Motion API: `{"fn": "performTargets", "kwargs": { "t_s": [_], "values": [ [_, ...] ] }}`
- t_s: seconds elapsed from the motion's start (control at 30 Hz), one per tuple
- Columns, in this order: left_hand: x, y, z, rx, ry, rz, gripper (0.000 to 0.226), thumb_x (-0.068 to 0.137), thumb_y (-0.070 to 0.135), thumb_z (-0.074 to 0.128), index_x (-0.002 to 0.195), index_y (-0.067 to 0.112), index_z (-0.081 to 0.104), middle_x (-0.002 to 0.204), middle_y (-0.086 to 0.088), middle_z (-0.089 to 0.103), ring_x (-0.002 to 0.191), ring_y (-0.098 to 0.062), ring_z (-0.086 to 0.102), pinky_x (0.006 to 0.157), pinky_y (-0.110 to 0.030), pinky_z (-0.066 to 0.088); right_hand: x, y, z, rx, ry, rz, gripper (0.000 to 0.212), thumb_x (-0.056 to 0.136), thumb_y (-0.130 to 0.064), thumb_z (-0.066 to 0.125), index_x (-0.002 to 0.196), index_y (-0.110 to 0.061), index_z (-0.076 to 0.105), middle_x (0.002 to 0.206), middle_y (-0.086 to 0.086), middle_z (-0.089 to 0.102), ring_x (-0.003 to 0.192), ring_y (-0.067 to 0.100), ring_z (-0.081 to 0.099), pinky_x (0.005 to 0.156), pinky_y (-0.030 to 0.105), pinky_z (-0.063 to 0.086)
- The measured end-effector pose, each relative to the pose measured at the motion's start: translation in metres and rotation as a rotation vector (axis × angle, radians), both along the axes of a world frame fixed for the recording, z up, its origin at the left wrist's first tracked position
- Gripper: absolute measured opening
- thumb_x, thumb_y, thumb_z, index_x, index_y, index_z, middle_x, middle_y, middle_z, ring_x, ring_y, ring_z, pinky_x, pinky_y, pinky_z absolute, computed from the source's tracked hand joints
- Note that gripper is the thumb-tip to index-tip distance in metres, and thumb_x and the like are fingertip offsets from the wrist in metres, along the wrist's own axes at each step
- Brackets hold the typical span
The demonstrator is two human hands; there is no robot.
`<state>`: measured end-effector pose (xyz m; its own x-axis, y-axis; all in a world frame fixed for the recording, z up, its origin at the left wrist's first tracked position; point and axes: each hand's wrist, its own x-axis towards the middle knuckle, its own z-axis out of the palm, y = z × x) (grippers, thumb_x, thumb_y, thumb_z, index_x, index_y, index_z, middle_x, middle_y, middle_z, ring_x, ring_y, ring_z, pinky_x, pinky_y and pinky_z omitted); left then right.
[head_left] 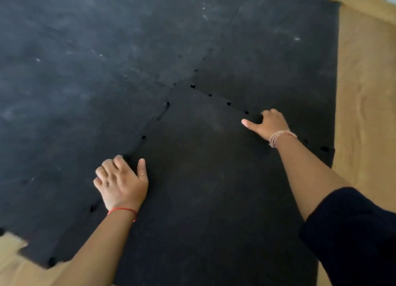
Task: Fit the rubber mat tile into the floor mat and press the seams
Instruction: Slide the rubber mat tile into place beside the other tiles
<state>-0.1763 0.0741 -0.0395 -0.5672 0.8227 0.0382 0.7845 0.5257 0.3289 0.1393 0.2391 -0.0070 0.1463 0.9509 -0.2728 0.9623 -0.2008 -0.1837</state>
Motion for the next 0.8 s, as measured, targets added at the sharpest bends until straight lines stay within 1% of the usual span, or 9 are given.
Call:
{"fn": "performTargets", "kwargs": {
  "t_s": [0.07,0.13,0.23,0.33,0.5,0.57,0.63,0.7,0.8],
  "values": [
    [-0.003,-0.001,0.003,-0.025,-0.046,0.005,0.055,0.083,0.045,0.05,0.106,-0.005,0.05,0.107,-0.032,0.051,0.101,-0.046,0.044,0.084,-0.053,0.033,-0.002,0.0,-0.004,0.045,0.123,-0.11,0.084,0.076,-0.064,0.057,0.129,-0.001,0.046,0.136,0.018,0.043,0.128,0.035,0.038,0.106,0.041,0.032],
    [-0.008,-0.005,0.001,-0.052,-0.071,0.02,0.054,0.084,0.046,0.052,0.108,-0.003,0.05,0.109,-0.029,0.05,0.104,-0.043,0.042,0.086,-0.05,0.031,-0.002,-0.003,-0.005,0.051,0.177,-0.174,0.081,0.076,-0.062,0.06,0.127,0.0,0.048,0.135,0.019,0.044,0.127,0.036,0.04,0.105,0.041,0.032],
    [-0.017,-0.017,-0.002,-0.024,-0.039,0.002,0.055,0.082,0.048,0.049,0.104,-0.002,0.052,0.104,-0.027,0.051,0.099,-0.042,0.043,0.083,-0.051,0.033,-0.007,-0.027,-0.018,0.127,0.061,-0.149,0.074,0.081,-0.059,0.054,0.124,0.002,0.05,0.131,0.023,0.046,0.122,0.04,0.041,0.102,0.044,0.032],
    [-0.019,-0.021,-0.005,-0.007,-0.004,-0.041,0.057,0.078,0.049,0.045,0.1,-0.003,0.054,0.101,-0.027,0.052,0.095,-0.042,0.045,0.078,-0.05,0.036,-0.019,-0.047,-0.032,0.158,-0.086,-0.18,0.072,0.087,-0.056,0.046,0.124,0.006,0.048,0.133,0.024,0.041,0.121,0.042,0.038,0.1,0.047,0.032],
    [-0.017,-0.021,-0.007,-0.006,0.029,-0.042,0.062,0.078,0.051,0.037,0.099,-0.004,0.054,0.097,-0.028,0.053,0.091,-0.044,0.047,0.075,-0.051,0.038,-0.017,-0.031,-0.018,0.156,0.045,-0.24,0.065,0.084,-0.053,0.055,0.116,0.004,0.054,0.127,0.021,0.046,0.12,0.038,0.041,0.099,0.043,0.035],
    [-0.017,-0.021,-0.007,-0.008,0.019,-0.024,0.057,0.08,0.048,0.045,0.1,-0.005,0.054,0.1,-0.03,0.053,0.094,-0.045,0.046,0.077,-0.052,0.037,-0.014,-0.031,-0.011,0.173,0.104,-0.256,0.062,0.083,-0.053,0.057,0.11,0.003,0.055,0.123,0.022,0.047,0.113,0.039,0.046,0.095,0.041,0.037],
    [-0.016,-0.019,-0.006,-0.011,-0.002,-0.008,0.051,0.084,0.041,0.056,0.104,-0.005,0.053,0.104,-0.031,0.052,0.098,-0.045,0.044,0.081,-0.054,0.035,-0.015,-0.029,-0.003,0.153,0.146,-0.275,0.058,0.081,-0.053,0.06,0.105,0.001,0.054,0.12,0.02,0.047,0.105,0.038,0.05,0.085,0.037,0.039],
    [-0.015,-0.019,-0.004,-0.023,-0.019,0.003,0.05,0.082,0.037,0.061,0.107,-0.006,0.052,0.108,-0.032,0.051,0.102,-0.046,0.042,0.084,-0.054,0.033,-0.015,-0.025,0.004,0.093,0.171,-0.27,0.055,0.08,-0.052,0.062,0.101,-0.002,0.054,0.112,0.017,0.05,0.102,0.035,0.052,0.076,0.033,0.036],
    [-0.014,-0.018,-0.002,-0.04,-0.028,0.009,0.052,0.083,0.038,0.059,0.109,-0.005,0.05,0.111,-0.031,0.05,0.105,-0.045,0.041,0.087,-0.053,0.032,-0.015,-0.029,0.007,0.039,0.204,-0.222,0.045,0.08,-0.05,0.063,0.081,-0.006,0.054,0.086,0.008,0.055,0.093,0.03,0.056,0.069,0.029,0.036]
  ]
}}
